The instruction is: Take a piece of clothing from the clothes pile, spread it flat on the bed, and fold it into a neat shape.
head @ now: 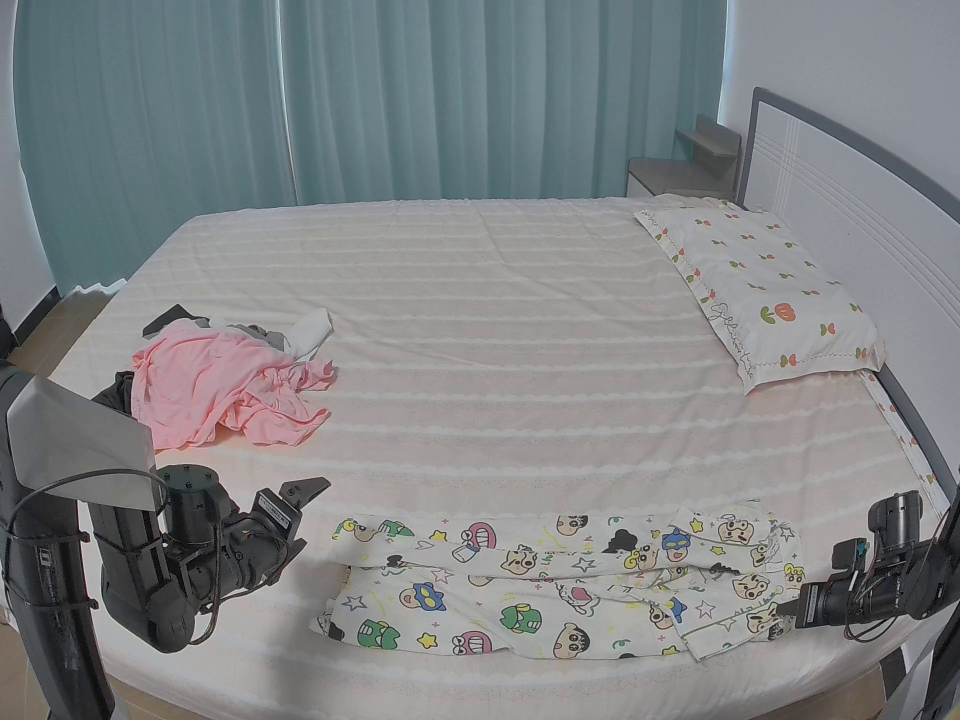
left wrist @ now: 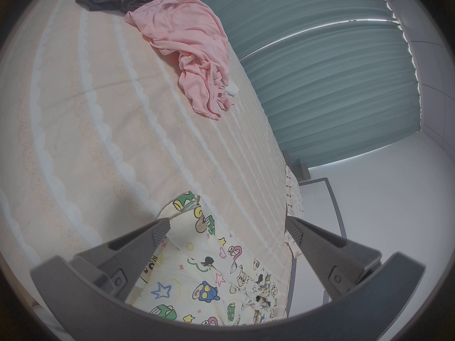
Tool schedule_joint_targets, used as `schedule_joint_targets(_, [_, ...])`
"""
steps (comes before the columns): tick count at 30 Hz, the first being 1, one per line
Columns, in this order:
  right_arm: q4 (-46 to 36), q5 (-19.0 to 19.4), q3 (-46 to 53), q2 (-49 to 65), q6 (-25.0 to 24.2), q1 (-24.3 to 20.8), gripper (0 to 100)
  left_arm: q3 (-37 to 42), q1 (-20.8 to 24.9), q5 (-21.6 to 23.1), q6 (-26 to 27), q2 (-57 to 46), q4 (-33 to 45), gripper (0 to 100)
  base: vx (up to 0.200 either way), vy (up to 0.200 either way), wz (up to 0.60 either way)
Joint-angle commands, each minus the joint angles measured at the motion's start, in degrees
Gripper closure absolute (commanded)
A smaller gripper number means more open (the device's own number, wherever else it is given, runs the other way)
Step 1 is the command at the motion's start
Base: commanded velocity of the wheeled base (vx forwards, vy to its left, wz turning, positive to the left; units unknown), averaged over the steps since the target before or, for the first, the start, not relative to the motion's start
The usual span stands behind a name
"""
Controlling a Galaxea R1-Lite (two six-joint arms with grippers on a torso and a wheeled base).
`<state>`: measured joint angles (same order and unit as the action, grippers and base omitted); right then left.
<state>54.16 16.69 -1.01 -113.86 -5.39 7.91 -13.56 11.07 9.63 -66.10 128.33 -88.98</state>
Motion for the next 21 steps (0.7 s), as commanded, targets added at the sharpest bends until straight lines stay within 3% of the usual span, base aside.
schedule_joint_targets(1, [0.7, 0.1, 1.0, -2.6, -0.1, 0.1, 0, 0.1, 0.0, 0.0, 0.0, 0.1, -1.0, 0, 0.000, 0.000, 0.00])
schedule_joint_targets(8, [-0.4, 1.0, 1.0, 4.7, -3.0, 1.0, 0, 0.5, 0.7, -0.1, 1.4, -0.3, -1.0, 0, 0.000, 0.000, 0.00])
schedule_joint_targets(11, [-1.8, 7.7, 1.0, 12.8, -11.6, 0.9, 0, 0.0, 4.0, -2.5, 2.6, -2.1, -1.0, 0, 0.000, 0.000, 0.00])
schedule_joint_targets(13, [-2.4, 14.1, 1.0, 15.1, -15.4, 1.0, 0, -0.2, 6.2, -4.0, 6.9, -2.8, -1.0, 0, 0.000, 0.000, 0.00])
schedule_joint_targets(14, [-2.6, 14.8, 1.0, 15.2, -15.8, 1.0, 0, -0.2, 6.4, -4.0, 7.7, -2.8, -1.0, 0, 0.000, 0.000, 0.00])
schedule_joint_targets(15, [-4.1, 18.2, 1.0, 14.9, -16.5, 1.0, 0, -1.0, 7.0, -4.0, 12.3, -2.8, -0.9, 0, 0.000, 0.000, 0.00])
schedule_joint_targets(18, [-7.8, 23.2, 1.0, 14.0, -16.1, 1.0, 0, -5.6, 7.1, -3.9, 19.6, -2.8, 3.5, 0, 0.000, 0.000, 0.00])
schedule_joint_targets(19, [-7.8, 23.2, 1.0, 14.0, -16.1, 1.0, 0, -5.6, 7.1, -3.9, 19.6, -2.8, 3.5, 0, 0.000, 0.000, 0.00])
schedule_joint_targets(21, [-10.1, 27.3, 1.0, 14.5, -13.9, 2.5, 0, -12.9, 6.3, -3.4, 24.4, -3.7, 16.0, 0, 0.000, 0.000, 0.00])
